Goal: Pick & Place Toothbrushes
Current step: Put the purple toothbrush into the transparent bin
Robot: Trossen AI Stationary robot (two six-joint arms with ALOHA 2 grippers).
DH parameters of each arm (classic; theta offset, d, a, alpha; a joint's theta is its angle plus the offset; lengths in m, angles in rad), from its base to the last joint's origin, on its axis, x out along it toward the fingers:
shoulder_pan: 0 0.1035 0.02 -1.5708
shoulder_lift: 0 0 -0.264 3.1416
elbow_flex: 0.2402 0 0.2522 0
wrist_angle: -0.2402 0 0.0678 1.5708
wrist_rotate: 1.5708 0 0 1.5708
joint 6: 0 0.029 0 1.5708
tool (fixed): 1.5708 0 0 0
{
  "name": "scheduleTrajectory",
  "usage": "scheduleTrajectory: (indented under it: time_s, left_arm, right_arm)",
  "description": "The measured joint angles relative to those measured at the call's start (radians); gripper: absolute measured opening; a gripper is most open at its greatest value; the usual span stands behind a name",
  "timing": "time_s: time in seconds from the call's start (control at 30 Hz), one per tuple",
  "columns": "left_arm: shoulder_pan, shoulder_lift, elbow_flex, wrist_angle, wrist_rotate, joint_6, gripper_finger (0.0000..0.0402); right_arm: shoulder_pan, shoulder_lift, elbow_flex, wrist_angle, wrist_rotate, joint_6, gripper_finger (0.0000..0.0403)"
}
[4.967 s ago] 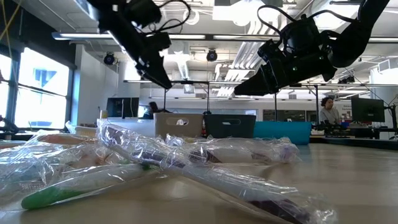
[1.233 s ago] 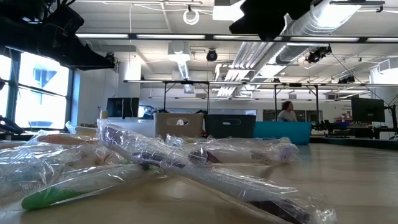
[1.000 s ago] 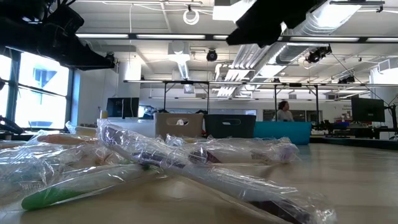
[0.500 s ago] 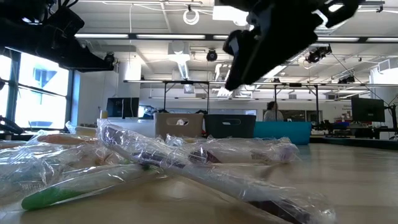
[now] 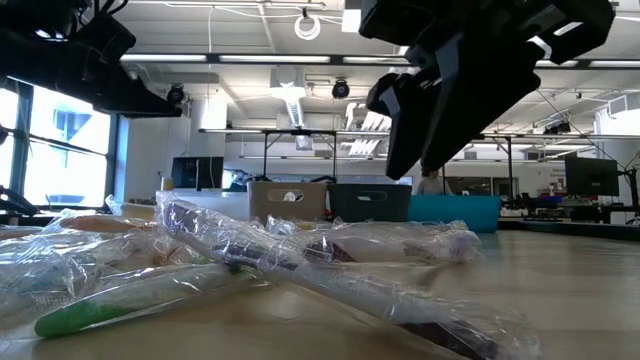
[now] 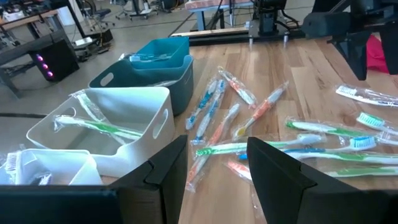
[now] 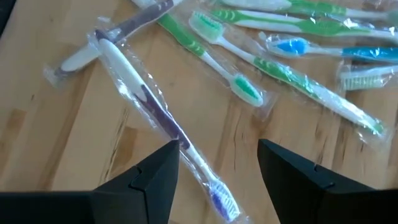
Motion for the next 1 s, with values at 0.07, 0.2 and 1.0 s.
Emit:
scheduleTrajectory:
  time_s: [0.07, 0.2, 1.0]
  left_arm:
    - [0.0, 0.0, 0.0, 0.0, 0.0, -0.014, 0.0161]
    - [0.0, 0.0, 0.0, 0.001, 0.0, -0.017, 0.0161]
    - [0.0, 0.0, 0.0, -0.004, 0.0, -0.019, 0.0161]
  right_arm:
    - [0.0, 0.007, 0.0, -0.003, 0.006, 0.039, 0.021]
    - [0.0, 0.025, -0.001, -0.017, 0.001, 0.098, 0.021]
    - [0.01, 0.14, -0.001, -0.047, -0.025, 0.101, 0.021]
